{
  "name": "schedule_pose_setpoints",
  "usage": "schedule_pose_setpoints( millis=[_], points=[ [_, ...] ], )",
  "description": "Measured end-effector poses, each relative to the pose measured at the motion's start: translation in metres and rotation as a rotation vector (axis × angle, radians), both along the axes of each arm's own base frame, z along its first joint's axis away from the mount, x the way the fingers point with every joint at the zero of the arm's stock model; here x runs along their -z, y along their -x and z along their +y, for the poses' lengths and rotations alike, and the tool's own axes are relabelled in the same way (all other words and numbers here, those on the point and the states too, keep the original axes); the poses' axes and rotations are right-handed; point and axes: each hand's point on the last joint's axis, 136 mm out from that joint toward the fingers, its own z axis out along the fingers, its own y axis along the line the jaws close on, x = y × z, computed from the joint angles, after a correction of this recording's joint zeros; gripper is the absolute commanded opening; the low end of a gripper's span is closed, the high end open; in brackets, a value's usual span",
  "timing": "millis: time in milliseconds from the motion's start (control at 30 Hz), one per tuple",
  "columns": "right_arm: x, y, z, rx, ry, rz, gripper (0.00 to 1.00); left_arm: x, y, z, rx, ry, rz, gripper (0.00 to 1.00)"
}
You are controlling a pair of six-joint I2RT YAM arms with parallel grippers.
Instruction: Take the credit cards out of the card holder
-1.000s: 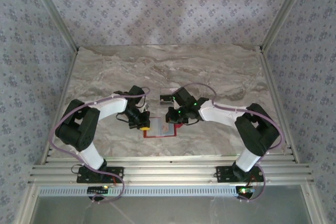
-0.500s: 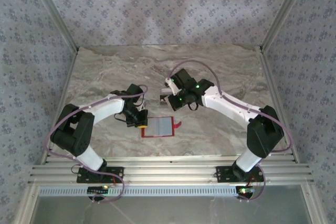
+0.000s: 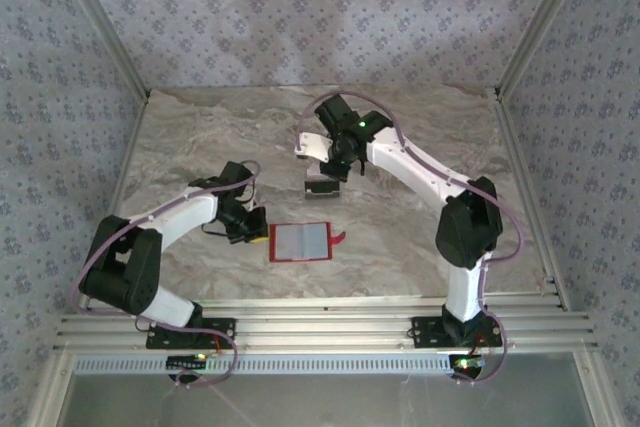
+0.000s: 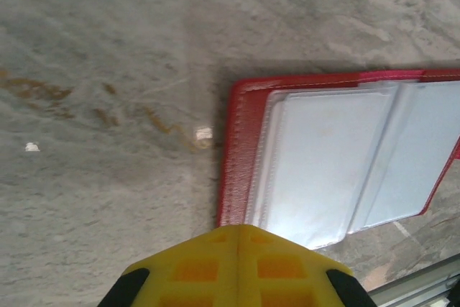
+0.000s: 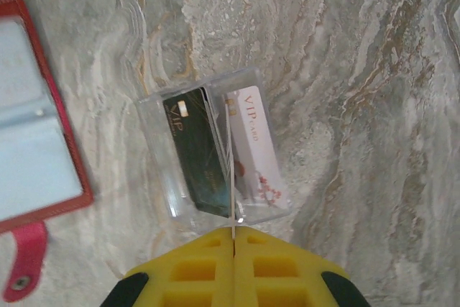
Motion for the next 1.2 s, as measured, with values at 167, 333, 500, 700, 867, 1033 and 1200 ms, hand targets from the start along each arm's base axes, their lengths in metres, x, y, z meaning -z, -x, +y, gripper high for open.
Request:
schedule_pose_setpoints(
  millis=[167, 333, 500, 700, 867, 1033, 1200],
  points=[
    [0.010, -0.015, 0.007, -0.118, 0.086, 0.002, 0.00, 0.008, 0.007, 0.007, -0.041, 0.016, 0.026, 0.08],
    [0.019, -0.027, 0.011, -0.157, 0.125, 0.018, 0.00, 0.010, 0.009, 0.006, -0.050, 0.027, 0.033, 0.08],
    [0.028, -0.037, 0.013, -0.158, 0.142, 0.040, 0.00, 0.010, 0.010, 0.006, -0.049, 0.030, 0.036, 0.08],
    [0.049, -0.038, 0.008, -0.153, 0.174, 0.099, 0.00, 0.010, 0.010, 0.006, -0.051, 0.030, 0.036, 0.08],
    [0.068, -0.034, 0.008, -0.161, 0.193, 0.146, 0.00, 0.010, 0.010, 0.006, -0.051, 0.029, 0.036, 0.08],
    [0.079, -0.033, 0.008, -0.165, 0.203, 0.170, 0.05, 0.010, 0.010, 0.006, -0.051, 0.029, 0.036, 0.08],
    [0.077, -0.035, 0.010, -0.165, 0.204, 0.151, 0.25, 0.010, 0.010, 0.006, -0.051, 0.029, 0.036, 0.08]
  ],
)
